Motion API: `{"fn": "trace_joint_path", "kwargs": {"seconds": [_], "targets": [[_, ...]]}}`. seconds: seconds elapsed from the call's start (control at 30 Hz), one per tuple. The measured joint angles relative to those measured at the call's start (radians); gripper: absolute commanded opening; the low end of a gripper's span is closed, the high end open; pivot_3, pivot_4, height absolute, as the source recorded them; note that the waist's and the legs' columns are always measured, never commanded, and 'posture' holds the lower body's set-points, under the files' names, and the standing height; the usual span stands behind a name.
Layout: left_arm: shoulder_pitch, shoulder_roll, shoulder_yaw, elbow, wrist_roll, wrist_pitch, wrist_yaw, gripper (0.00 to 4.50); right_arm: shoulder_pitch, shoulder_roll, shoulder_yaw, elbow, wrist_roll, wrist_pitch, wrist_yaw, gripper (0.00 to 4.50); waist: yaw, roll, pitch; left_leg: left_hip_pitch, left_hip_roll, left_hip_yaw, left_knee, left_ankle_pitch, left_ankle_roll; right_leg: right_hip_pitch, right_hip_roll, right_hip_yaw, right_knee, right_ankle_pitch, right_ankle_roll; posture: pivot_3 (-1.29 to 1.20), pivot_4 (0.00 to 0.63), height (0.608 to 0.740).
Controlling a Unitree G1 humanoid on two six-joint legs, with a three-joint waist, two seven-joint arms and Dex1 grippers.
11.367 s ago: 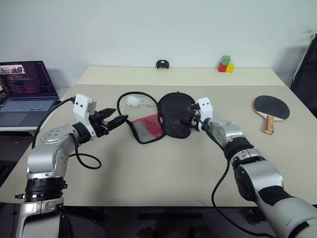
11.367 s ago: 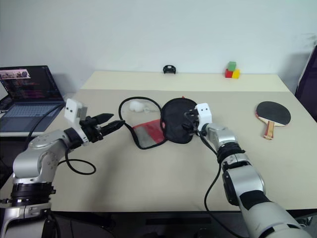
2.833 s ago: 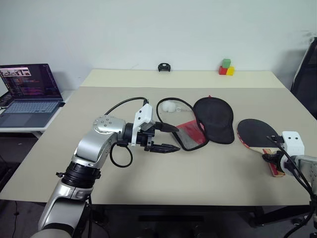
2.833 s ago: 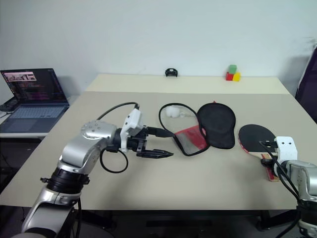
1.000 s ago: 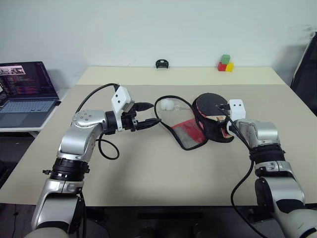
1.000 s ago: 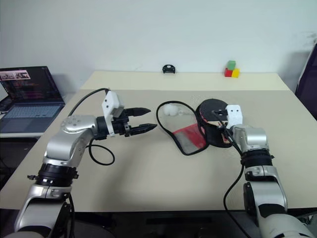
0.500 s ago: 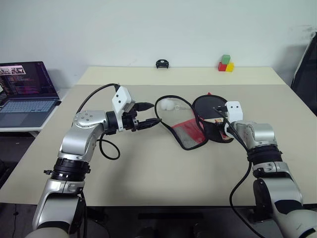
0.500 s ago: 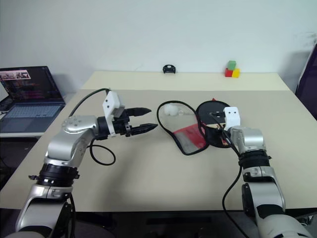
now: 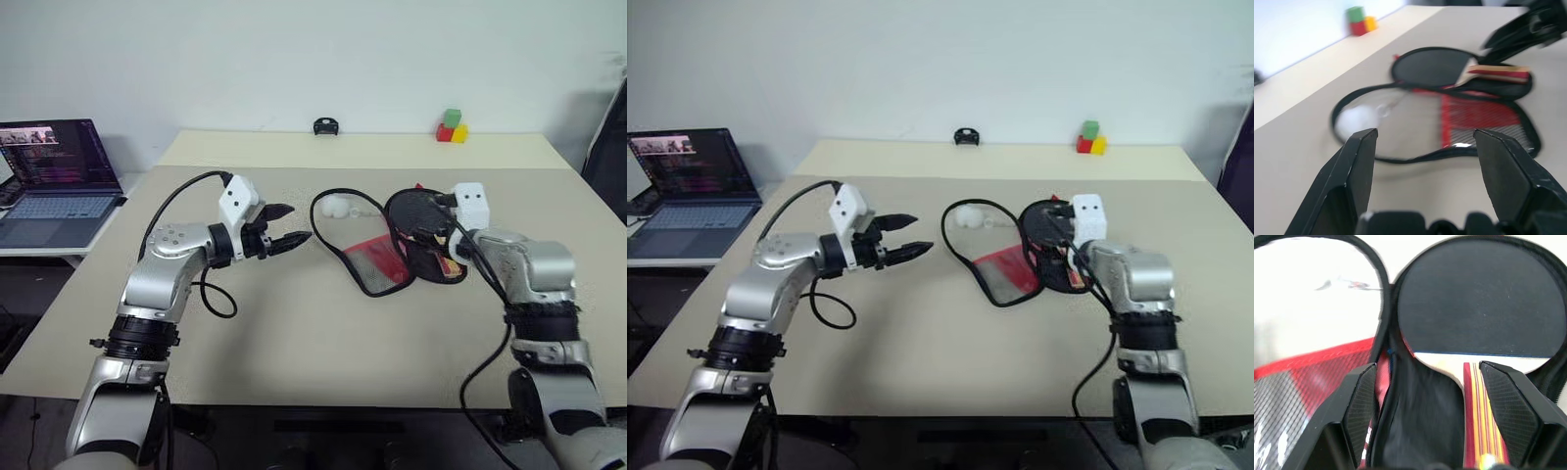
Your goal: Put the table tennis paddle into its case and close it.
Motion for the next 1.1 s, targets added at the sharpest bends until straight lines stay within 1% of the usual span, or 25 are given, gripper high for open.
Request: {"fn": "trace_joint_path", "kwargs": {"seconds": [0.03,0.17,0.23,0.37,0.5,0.6,0.83,0.97,1.1], "targets": [[0.002,-0.004,0.004,0.019,0.008,-0.005,0.011,3.41,0.032,-0.037,0.007,-0.039,0.021,-0.016,0.055,3.66,0.0,0.0,0.0,0.0,0.0,0.0,0.0,0.0,0.0,0.0,0.0,0.0,0.0,0.0,0.0,0.0,0.15,0.74],[0.016,-0.014,0.01,0.091,0.032,-0.022,0.029,3.41,0.1,-0.118,0.004,-0.11,0.063,-0.102,0.19,3.66,-0.003,0.0,0.0,0.0,0.0,0.0,0.001,0.0,0.0,0.0,0.0,-0.001,0.001,0.0,0.0,0.0,0.15,0.74],[0.014,-0.034,0.01,0.137,0.048,-0.034,0.043,3.41,0.106,-0.16,-0.01,-0.11,0.103,-0.113,0.261,3.66,-0.002,0.0,0.0,0.0,0.0,0.0,0.001,0.0,0.0,0.0,0.0,-0.001,0.001,0.0,0.0,0.0,0.15,0.74],[0.01,-0.067,0.008,0.219,0.071,-0.058,0.064,3.41,0.108,-0.222,-0.024,-0.125,0.142,-0.148,0.352,3.66,-0.002,0.0,0.0,0.0,0.0,0.0,0.001,0.0,0.0,0.0,0.0,-0.001,0.001,0.0,0.0,0.0,0.15,0.74],[-0.035,-0.111,0.001,0.331,0.117,-0.113,0.099,3.41,0.136,-0.298,-0.026,-0.125,0.188,-0.161,0.452,3.66,0.003,-0.001,0.0,0.0,0.0,0.0,0.001,0.0,0.0,0.001,0.0,-0.001,0.0,0.0,0.0,0.0,0.15,0.74],[-0.075,-0.158,-0.015,0.413,0.147,-0.147,0.128,3.41,0.137,-0.318,-0.034,-0.134,0.214,-0.162,0.484,3.66,0.004,-0.001,0.0,0.0,0.0,-0.001,0.002,0.0,0.0,0.002,-0.001,-0.001,0.0,0.0,0.0,0.0,0.15,0.74],[-0.175,-0.255,-0.028,0.626,0.19,-0.192,0.176,3.41,0.175,-0.332,-0.057,-0.195,0.25,-0.161,0.487,3.66,0.005,-0.002,0.0,0.0,0.0,0.0,0.002,0.0,0.0,0.002,-0.001,-0.001,0.0,0.0,0.0,0.0,0.15,0.74],[-0.224,-0.294,-0.028,0.734,0.212,-0.208,0.201,3.41,0.193,-0.348,-0.078,-0.222,0.268,-0.159,0.485,3.66,0.004,-0.002,0.0,0.0,0.0,0.0,0.002,0.0,0.0,0.002,-0.001,-0.002,0.001,0.0,0.0,0.0,0.15,0.74],[-0.263,-0.316,-0.028,0.803,0.229,-0.235,0.206,3.41,0.209,-0.363,-0.111,-0.231,0.294,-0.157,0.478,3.66,0.004,-0.002,0.0,0.0,0.0,0.0,0.002,0.0,0.0,0.002,-0.001,-0.002,0.0,0.0,0.0,0.0,0.15,0.74]]}}
